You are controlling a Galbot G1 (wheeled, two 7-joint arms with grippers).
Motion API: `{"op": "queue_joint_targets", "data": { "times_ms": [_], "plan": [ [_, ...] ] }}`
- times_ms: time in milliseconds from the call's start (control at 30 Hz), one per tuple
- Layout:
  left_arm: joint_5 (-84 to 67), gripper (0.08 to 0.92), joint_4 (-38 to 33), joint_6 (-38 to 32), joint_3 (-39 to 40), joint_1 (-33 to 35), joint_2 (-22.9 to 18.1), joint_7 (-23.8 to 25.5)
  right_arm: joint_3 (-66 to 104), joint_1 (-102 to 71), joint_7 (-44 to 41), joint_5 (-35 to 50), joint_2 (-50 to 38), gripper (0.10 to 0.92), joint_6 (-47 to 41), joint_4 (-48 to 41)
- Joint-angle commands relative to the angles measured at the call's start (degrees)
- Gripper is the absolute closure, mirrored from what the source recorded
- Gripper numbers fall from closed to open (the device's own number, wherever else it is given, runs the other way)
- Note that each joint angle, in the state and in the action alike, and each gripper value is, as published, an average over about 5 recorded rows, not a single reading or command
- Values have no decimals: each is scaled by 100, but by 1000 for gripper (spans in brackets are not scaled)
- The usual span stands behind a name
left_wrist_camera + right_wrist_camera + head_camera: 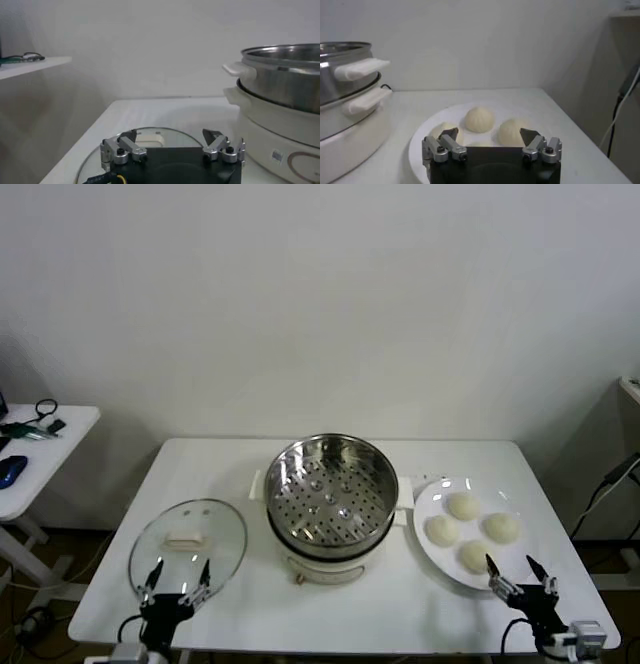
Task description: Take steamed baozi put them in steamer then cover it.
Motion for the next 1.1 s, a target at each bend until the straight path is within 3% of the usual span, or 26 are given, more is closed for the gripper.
{"op": "queue_joint_targets", "data": {
  "times_ms": [33, 167, 333, 500, 667, 867, 1100],
  "plan": [
    [65, 177, -64, 18, 27, -34, 4, 22, -285, 1689, -272, -149, -1205, 203, -900, -392],
    [60, 177, -101, 15, 29, -65, 6, 26, -1132, 2723, -944, -699, -2206, 203, -1157, -1021],
    [35, 177, -98, -22, 29, -46, 32, 24, -3051, 4538, -2546, -1380, -3456, 203, -797, -1916],
    [22, 177, -111, -57, 23, 14, 44, 29, -5396, 6778, -4862, -2419, -4094, 203, 549, -2897],
    [25, 177, -150, -63, 6, 55, 49, 36, -8447, 9689, -6459, -3004, -3888, 203, 1668, -3908],
    [45, 177, -230, -56, 11, 113, 38, 51, -10808, 11818, -6962, -2734, -3304, 203, 1719, -4429],
    [17, 177, -364, -33, -15, 124, -28, 83, -11281, 11722, -6338, -2195, -2719, 203, 861, -4466]
  ]
}}
